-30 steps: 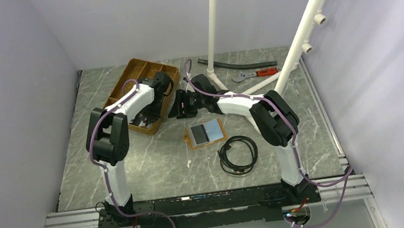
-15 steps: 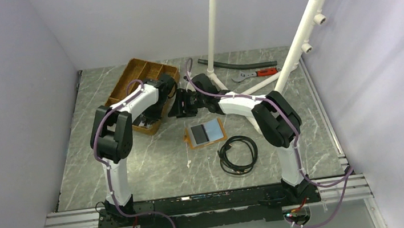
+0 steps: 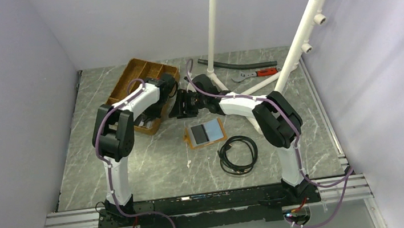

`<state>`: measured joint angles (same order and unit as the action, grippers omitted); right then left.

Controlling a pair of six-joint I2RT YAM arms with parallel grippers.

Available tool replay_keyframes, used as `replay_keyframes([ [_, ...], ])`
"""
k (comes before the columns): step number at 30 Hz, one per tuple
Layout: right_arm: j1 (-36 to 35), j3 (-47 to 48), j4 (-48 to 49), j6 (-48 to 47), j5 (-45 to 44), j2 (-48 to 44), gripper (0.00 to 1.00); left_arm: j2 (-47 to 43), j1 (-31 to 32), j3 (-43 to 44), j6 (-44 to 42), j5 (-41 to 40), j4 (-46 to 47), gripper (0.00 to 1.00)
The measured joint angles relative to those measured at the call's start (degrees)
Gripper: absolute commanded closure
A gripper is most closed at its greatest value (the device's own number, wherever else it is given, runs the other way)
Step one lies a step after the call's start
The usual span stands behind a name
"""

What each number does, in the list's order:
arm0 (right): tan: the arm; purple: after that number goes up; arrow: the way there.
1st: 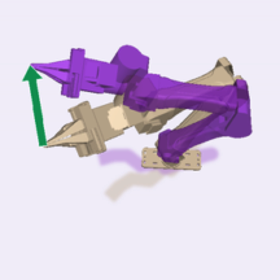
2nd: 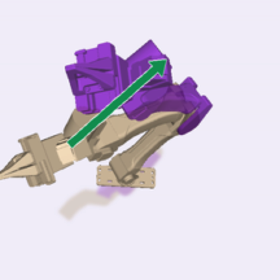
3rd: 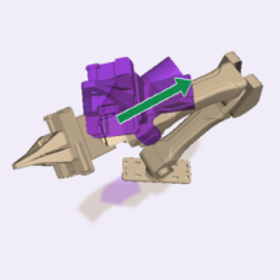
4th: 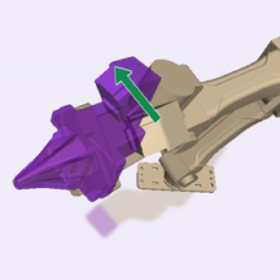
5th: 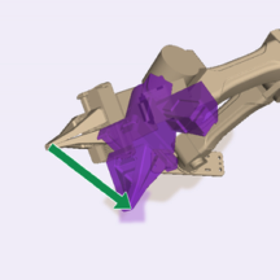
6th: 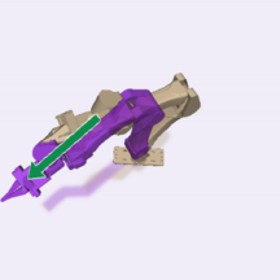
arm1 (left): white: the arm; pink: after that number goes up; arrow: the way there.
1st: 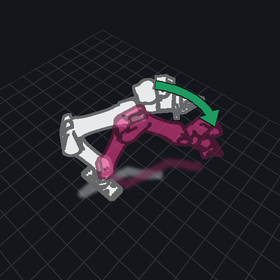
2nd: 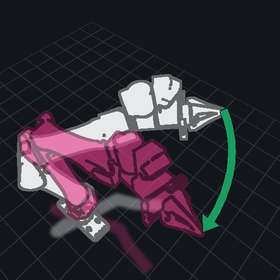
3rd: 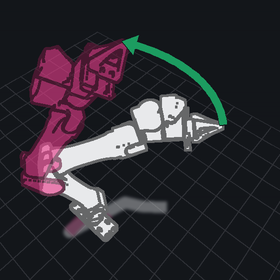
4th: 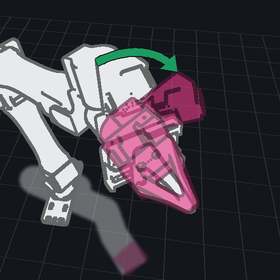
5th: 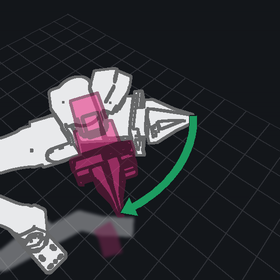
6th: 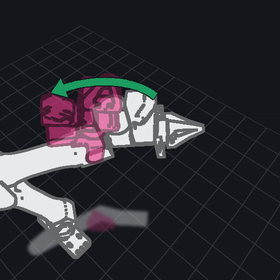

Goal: Put the credit cards into the card holder
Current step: Pick up the credit card from the storage box.

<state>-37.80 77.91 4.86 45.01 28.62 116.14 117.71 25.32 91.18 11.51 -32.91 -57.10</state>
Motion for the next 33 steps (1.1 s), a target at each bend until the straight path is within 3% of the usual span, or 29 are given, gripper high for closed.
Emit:
replay_keyframes([
  [12,0.0,-1.5,-0.3,-0.9,0.0,-2.8,0.48,-0.4,0.0,0.8,-0.4,-2.6,-0.8,1.0],
  [18,0.1,-2.3,-1.1,-2.5,-0.3,-4.2,0.48,-6.3,-1.0,0.8,-1.6,-0.5,-0.9,1.0],
  [28,0.2,-2.2,-2.1,-3.8,-0.6,-4.6,0.47,-17.0,-7.7,-0.4,-1.1,9.1,1.6,1.0],
  [33,0.2,-0.7,-3.3,-5.2,-0.1,-4.6,0.47,-23.9,-17.2,-4.5,1.4,22.3,5.7,1.0],
])
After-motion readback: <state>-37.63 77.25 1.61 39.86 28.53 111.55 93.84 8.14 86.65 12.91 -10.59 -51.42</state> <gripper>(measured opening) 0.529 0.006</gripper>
